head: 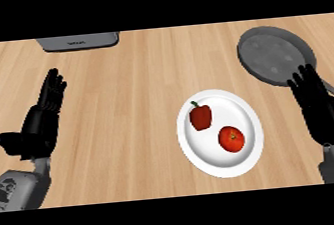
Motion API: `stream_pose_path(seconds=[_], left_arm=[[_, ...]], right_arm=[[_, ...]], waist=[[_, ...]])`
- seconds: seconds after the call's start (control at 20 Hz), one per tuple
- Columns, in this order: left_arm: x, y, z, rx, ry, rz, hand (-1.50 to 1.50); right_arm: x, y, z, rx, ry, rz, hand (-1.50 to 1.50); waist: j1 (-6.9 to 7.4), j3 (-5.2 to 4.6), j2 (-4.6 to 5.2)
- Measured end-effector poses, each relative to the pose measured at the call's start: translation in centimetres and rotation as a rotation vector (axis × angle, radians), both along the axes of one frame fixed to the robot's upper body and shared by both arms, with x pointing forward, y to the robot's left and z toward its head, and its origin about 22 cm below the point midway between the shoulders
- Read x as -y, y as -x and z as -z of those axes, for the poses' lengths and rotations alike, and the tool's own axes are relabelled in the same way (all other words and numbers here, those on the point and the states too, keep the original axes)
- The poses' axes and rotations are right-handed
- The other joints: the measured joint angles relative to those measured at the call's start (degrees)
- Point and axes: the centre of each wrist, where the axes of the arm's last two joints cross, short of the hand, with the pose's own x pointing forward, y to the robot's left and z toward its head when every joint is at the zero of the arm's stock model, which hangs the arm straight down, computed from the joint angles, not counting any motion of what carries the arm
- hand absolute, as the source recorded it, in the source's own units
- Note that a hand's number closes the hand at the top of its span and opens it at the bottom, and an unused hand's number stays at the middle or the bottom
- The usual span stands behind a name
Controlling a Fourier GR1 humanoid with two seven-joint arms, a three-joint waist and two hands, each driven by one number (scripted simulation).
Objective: Pick the tomato from the plate and place it in the pan
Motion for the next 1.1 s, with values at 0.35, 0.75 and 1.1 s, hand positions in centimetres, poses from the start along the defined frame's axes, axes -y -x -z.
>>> stream_pose_path(seconds=[0.35, 0.75, 1.1], left_arm=[[2.4, 1.8, 1.8, -0.009, 0.049, 0.084, 0.00], [5.2, 4.2, 3.1, -0.056, 0.117, 0.142, 0.00], [6.1, 4.6, 2.7, -0.056, 0.122, 0.167, 0.00]], right_arm=[[-0.1, 0.4, -3.6, 0.222, 0.197, -0.043, 1.50], [0.8, 9.4, -0.7, 0.210, 0.419, 0.093, -1.50], [0.7, 11.1, -3.5, 0.167, 0.644, 0.040, -1.50]], waist=[[0.06, 0.00, 0.51], [-0.49, 0.22, 0.48], [0.37, 0.24, 0.71]])
